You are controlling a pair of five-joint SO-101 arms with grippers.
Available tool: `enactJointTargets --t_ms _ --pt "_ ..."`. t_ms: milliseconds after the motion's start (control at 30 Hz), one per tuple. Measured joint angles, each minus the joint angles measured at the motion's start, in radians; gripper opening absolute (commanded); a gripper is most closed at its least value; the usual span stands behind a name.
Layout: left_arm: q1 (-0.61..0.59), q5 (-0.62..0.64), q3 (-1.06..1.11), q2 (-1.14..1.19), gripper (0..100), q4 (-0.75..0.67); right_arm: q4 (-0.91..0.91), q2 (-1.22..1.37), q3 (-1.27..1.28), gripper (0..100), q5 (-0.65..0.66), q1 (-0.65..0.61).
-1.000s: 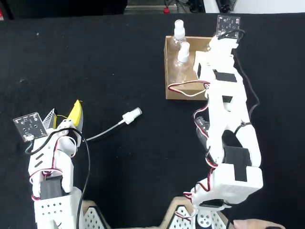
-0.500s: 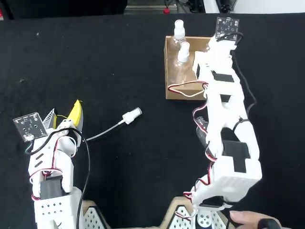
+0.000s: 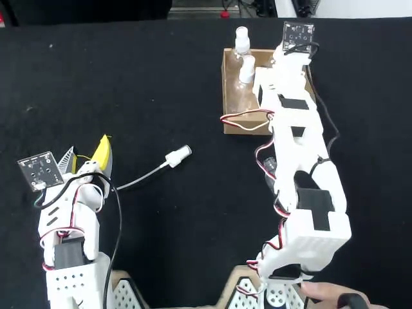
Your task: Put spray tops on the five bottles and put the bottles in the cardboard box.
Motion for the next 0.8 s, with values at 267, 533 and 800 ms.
enactJointTargets --t_ms 267,533,800 --pt "0.000 0.000 0.000 0.000 26 0.000 0.000 0.000 0.000 18.8 0.000 -0.002" --pt "0.000 0.000 0.000 0.000 26 0.000 0.000 0.054 -0.071 18.8 0.000 -0.002" --pt "0.000 0.000 0.000 0.000 26 0.000 0.000 0.075 -0.091 19.0 0.000 -0.002"
